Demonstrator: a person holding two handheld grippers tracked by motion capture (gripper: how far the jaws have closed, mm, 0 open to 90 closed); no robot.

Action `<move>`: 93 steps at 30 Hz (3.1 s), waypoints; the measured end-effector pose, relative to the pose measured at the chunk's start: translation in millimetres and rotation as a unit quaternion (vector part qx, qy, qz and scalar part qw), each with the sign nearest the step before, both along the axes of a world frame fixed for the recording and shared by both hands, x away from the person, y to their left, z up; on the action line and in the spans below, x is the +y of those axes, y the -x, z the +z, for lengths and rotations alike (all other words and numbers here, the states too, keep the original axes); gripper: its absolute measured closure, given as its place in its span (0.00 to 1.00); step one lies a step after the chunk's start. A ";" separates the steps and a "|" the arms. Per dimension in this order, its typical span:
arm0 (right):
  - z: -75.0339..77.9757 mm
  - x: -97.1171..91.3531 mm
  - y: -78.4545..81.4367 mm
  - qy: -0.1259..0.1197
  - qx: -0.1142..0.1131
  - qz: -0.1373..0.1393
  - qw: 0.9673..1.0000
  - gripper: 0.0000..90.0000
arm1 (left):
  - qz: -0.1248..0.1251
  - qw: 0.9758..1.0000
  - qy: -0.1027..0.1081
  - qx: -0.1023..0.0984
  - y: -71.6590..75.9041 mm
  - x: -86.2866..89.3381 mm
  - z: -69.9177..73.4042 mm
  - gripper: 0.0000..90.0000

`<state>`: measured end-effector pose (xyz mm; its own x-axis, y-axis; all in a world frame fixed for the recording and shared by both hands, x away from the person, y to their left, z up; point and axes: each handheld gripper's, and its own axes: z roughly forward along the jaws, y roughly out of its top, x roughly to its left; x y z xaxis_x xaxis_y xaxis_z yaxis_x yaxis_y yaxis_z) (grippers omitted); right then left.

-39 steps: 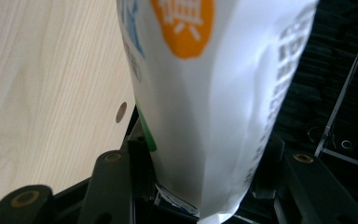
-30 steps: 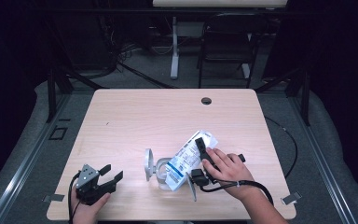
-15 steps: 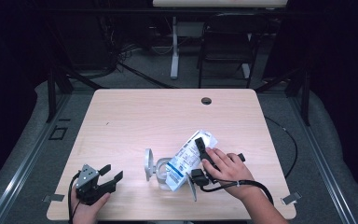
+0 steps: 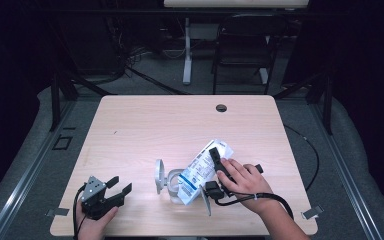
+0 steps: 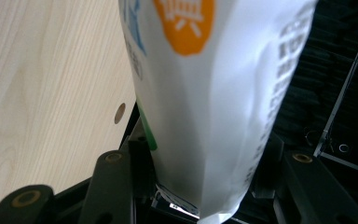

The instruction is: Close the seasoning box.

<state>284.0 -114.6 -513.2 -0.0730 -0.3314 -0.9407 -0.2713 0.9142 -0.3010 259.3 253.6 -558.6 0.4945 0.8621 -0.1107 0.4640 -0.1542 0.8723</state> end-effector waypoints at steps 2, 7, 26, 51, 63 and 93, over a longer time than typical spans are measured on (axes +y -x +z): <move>0.2 0.2 0.0 0.001 -0.001 0.000 1.000 0.60 | 0.000 1.000 0.000 0.000 0.0 0.0 0.0 0.45; 0.6 0.1 0.4 0.003 -0.001 -0.001 1.000 0.60 | -0.001 1.000 -0.002 0.003 0.1 0.3 0.2 0.45; 1.4 0.5 0.6 0.007 -0.005 0.002 1.000 0.61 | 0.003 1.000 0.000 0.000 0.0 -0.5 -1.1 0.45; 3.5 1.2 0.8 0.011 -0.007 0.006 1.000 0.63 | 0.003 1.000 0.000 0.001 0.2 -0.2 -0.9 0.45; 4.7 1.3 1.1 0.011 -0.008 0.006 1.000 0.63 | 0.003 1.000 0.000 0.000 0.1 -0.2 -1.0 0.45; 7.5 2.6 2.4 0.017 -0.015 0.012 1.000 0.64 | 0.002 1.000 -0.001 0.002 0.1 0.1 -0.6 0.45</move>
